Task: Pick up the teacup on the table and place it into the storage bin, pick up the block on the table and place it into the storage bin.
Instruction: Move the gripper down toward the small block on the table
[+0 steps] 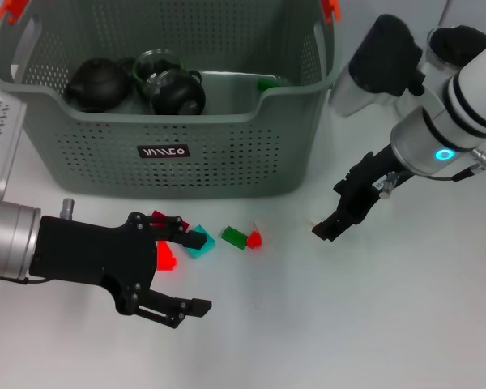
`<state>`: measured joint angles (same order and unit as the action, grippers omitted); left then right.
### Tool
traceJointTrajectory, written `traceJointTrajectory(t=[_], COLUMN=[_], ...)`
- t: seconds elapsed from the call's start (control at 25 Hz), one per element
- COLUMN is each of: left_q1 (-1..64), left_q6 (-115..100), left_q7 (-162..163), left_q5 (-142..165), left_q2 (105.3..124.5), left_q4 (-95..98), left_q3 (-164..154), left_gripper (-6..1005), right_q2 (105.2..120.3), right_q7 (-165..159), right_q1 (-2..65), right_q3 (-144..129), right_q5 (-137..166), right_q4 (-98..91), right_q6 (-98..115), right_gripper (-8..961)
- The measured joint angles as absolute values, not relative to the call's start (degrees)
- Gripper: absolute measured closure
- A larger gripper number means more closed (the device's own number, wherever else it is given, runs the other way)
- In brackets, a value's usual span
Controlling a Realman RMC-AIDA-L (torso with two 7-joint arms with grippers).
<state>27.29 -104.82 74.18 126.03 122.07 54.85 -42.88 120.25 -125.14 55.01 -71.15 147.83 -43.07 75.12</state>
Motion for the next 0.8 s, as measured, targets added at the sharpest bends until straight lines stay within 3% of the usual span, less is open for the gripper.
traceJointTrajectory(t=[0.8], left_q1=[27.8], left_q6=[-103.7], left_q7=[73.9], left_q5=[126.0], left_q2=[121.81], left_q4=[53.2], left_q3=[-42.7], left_gripper=[95], right_q2=[120.88], right_q7=[-131.1], right_q1=[56.8], right_q3=[-83.6], right_q5=[145.3], right_q4=[-37.4], right_q6=[64.5], right_gripper=[38])
